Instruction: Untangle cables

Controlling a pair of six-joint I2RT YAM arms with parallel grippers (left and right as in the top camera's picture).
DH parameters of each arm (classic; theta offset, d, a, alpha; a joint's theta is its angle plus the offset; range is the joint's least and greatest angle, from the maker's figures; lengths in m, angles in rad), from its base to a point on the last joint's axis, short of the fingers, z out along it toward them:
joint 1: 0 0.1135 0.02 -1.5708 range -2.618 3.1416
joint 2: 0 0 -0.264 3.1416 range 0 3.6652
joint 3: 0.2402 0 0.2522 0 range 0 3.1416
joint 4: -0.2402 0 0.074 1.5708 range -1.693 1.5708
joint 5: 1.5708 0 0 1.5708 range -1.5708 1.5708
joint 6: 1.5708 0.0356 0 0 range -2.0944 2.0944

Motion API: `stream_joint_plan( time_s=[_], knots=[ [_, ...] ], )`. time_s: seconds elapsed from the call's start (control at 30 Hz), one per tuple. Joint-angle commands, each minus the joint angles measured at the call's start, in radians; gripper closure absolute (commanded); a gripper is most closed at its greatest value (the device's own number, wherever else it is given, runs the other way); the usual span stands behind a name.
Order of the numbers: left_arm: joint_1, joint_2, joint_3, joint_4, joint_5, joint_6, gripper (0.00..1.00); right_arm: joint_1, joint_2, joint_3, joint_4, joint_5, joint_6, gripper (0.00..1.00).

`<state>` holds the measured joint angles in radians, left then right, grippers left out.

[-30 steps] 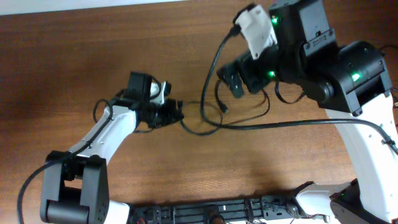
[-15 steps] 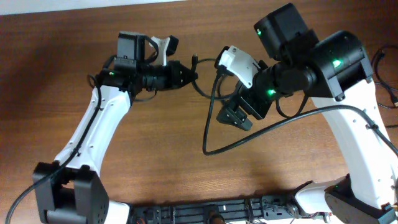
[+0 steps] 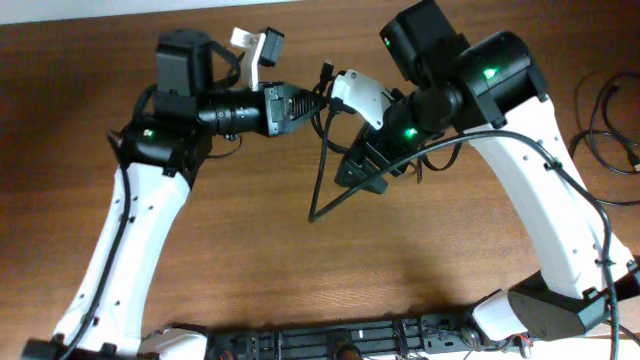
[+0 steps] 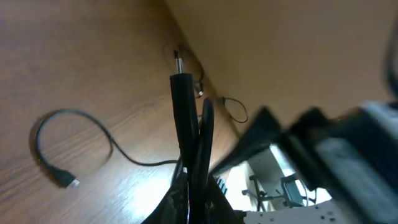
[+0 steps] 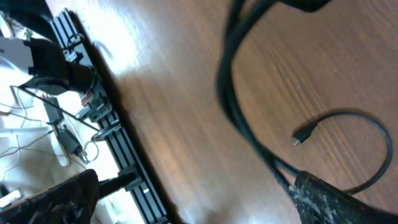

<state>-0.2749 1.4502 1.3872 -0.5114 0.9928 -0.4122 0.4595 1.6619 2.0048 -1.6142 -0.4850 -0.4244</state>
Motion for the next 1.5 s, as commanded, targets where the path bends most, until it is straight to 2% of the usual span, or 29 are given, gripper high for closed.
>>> stream_joint_plan(
  time_s=[0.0, 0.43, 0.57, 0.9, 1.1, 1.3, 1.47],
  knots=[
    [-0.002, -0.048, 0.05, 0.003, 0.025, -0.013, 0.91, -0.001, 0.008, -0.005, 0.015, -0.017, -0.009, 0.04],
    [-0.002, -0.06, 0.084, 0.01, 0.024, -0.047, 0.91, -0.001, 0.009, -0.005, 0.073, -0.039, -0.009, 0.04],
    [0.002, -0.06, 0.084, 0.024, 0.021, -0.048, 0.91, -0.001, 0.009, -0.005, 0.117, -0.047, 0.032, 0.04],
    [0.099, -0.06, 0.084, 0.008, 0.04, -0.05, 0.92, -0.002, 0.009, -0.005, 0.184, -0.046, 0.098, 0.04],
    [0.146, -0.06, 0.084, -0.002, 0.089, -0.05, 0.92, -0.003, 0.009, -0.005, 0.317, 0.009, 0.307, 0.03],
    [0.223, -0.079, 0.084, -0.002, 0.112, -0.051, 0.92, -0.003, 0.009, -0.005, 0.377, 0.261, 0.644, 0.04],
    [0.247, -0.109, 0.084, -0.002, 0.119, -0.059, 0.92, -0.002, 0.009, -0.005, 0.413, 0.281, 0.688, 0.03]
  ],
)
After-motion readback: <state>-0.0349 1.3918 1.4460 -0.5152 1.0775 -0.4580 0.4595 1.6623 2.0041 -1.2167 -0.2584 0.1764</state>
